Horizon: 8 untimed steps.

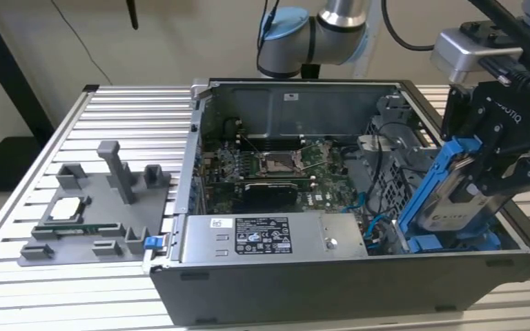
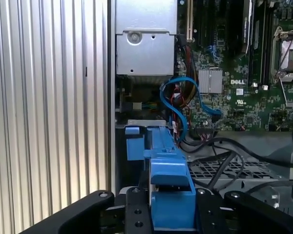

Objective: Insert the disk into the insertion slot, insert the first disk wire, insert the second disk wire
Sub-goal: 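Insert the disk into the insertion slot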

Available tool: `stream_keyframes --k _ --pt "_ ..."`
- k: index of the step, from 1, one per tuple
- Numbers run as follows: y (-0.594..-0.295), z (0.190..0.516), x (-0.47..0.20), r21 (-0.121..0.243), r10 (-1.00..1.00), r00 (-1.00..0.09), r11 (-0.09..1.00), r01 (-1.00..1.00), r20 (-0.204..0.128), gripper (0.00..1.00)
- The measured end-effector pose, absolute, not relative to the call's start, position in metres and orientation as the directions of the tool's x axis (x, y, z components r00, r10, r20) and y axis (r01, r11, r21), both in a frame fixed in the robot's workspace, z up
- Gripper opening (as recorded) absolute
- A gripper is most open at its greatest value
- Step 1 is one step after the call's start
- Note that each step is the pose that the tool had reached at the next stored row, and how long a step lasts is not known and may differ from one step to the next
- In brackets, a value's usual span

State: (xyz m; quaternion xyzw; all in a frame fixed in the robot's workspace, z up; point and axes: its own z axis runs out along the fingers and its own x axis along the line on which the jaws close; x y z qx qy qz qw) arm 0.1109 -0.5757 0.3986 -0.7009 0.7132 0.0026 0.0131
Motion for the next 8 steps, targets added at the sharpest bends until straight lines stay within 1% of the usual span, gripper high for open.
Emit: stream_keyframes --k 8 --pt "-0.5758 0.3972 0.1109 -0.016 -1.000 -0.016 0.017 -1.000 -0.022 0.00"
